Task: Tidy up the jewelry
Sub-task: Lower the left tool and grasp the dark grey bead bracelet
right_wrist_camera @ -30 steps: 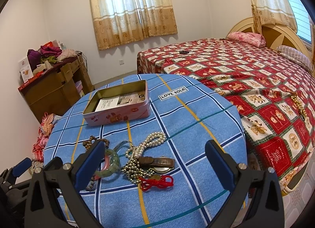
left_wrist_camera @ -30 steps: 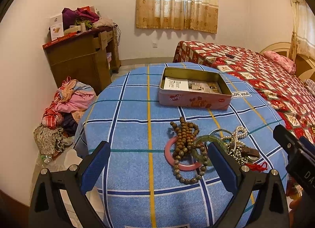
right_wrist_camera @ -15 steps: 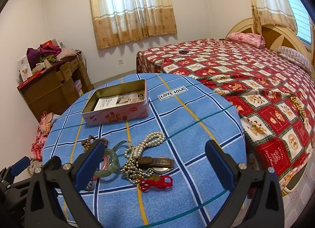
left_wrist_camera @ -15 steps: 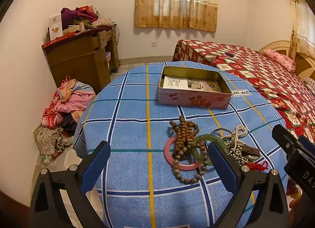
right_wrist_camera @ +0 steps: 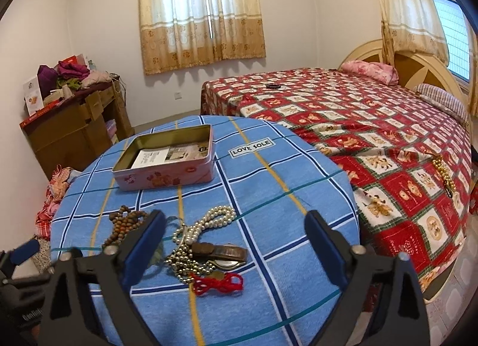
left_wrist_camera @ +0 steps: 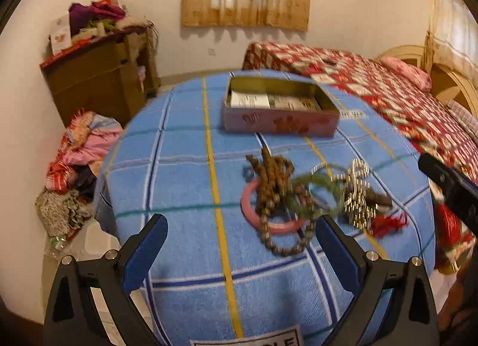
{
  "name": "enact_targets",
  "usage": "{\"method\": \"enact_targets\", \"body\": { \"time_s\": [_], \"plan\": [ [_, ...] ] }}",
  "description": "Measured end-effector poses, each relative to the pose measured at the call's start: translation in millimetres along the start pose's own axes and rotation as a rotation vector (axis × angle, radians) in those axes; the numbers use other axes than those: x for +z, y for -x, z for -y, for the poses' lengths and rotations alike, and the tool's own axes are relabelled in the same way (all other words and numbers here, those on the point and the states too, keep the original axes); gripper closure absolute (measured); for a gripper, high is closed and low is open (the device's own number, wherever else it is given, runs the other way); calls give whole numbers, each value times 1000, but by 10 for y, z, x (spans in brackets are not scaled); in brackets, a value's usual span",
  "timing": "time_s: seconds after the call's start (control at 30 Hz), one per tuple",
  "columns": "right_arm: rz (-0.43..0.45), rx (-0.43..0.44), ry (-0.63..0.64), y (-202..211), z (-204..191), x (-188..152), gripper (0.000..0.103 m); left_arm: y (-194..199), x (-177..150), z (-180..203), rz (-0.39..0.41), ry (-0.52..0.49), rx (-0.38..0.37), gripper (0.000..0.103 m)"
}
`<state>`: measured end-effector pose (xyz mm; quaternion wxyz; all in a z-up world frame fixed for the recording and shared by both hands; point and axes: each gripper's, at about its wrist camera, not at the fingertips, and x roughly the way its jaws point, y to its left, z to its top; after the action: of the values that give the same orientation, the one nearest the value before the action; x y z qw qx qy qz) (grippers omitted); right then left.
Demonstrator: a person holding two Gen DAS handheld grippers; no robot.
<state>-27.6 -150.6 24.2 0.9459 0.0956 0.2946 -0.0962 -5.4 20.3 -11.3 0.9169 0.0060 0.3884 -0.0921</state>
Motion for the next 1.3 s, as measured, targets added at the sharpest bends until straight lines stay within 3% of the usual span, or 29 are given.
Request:
{"method": "enact_targets", "body": {
  "time_s": [0.1,0.17,0.23,0.33,0.47,0.57,0.63,0.7,1.0,1.17,1.3],
  "plan": [
    [-53,19,3,-104,39,-52,29,-44,-37,-16,-27,47,-115,4],
    [-86,9,15,-151,62,-76,29,-48,-29,35,-21,43,-150,13],
    [-111,-18,36,-156,68,-74,29,-77,-20,100,-26,23,-178,29],
    [-103,5,-3,-178,92,-80,29,-214,-42,179,-78,9,-189,45],
    [-101,8,-24,-202,132,-87,28,-313,-77,246,-106,1,-211,48],
    [-108,12,-28,-248,150,-96,28,-373,-77,263,-103,-28,-166,51],
    [-108,17,-34,-256,155,-100,28,-422,-76,208,-111,-19,-166,79],
    [-100,20,-35,-252,167,-97,28,-466,-75,104,-127,24,-199,92],
    [-95,100,23,-262,22,-80,28,-243,49,-118,-45,56,-221,94],
    [-127,288,94,-318,-249,-37,28,-106,184,-217,23,53,-215,94],
    [-178,379,211,-488,-570,-78,28,-134,205,-268,30,43,-184,94]
  ]
}}
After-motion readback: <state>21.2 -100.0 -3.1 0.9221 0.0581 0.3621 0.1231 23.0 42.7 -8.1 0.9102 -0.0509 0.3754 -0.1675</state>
